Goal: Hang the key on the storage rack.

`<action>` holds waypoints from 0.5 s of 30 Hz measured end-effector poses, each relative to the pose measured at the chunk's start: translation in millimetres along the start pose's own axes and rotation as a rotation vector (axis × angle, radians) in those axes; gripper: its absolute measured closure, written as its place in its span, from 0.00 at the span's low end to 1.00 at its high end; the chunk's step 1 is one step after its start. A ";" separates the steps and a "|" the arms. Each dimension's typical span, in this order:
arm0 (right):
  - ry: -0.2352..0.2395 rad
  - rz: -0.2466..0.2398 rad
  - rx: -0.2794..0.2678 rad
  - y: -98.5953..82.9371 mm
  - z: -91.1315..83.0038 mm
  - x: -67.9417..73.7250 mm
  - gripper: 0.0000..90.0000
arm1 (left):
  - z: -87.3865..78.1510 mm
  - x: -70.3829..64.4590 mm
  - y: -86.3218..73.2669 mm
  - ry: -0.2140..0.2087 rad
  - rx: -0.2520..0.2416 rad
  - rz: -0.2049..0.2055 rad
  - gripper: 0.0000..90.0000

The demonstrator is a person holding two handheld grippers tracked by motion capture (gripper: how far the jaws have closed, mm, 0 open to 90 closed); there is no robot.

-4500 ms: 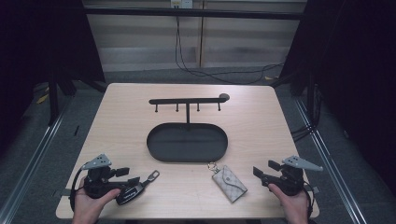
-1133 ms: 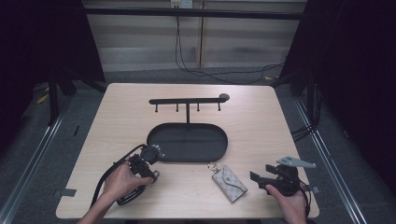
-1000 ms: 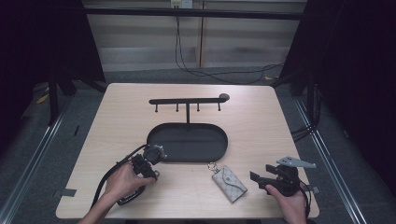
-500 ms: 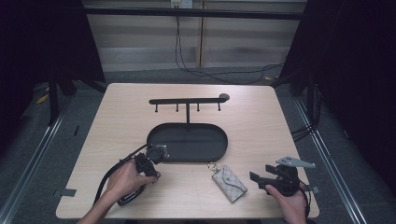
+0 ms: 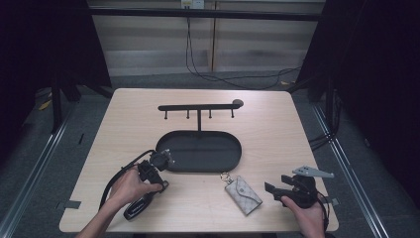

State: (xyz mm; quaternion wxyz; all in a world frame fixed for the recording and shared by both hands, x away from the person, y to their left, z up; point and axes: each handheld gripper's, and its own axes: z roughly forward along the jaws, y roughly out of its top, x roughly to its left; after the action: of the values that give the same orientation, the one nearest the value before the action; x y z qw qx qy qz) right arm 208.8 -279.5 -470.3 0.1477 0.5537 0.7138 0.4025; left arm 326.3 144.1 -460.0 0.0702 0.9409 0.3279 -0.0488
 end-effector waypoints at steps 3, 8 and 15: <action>-0.001 0.001 0.000 0.0 0.0 -0.2 0.25 | -5.5 1.0 -1.9 -0.019 -0.015 0.001 0.78; -0.002 0.001 -0.003 -0.1 0.1 -0.3 0.25 | -11.7 1.0 -2.5 -0.014 -0.008 -0.006 0.78; -0.001 0.001 -0.003 -0.2 0.0 -0.7 0.25 | -22.1 2.1 -5.3 -0.029 -0.027 0.006 0.78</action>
State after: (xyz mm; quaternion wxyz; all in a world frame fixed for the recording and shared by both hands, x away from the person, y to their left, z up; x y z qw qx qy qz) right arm 209.0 -280.2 -470.6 0.1484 0.5541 0.7128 0.4035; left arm 325.6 153.0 -439.1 0.0880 0.9400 0.3246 -0.0577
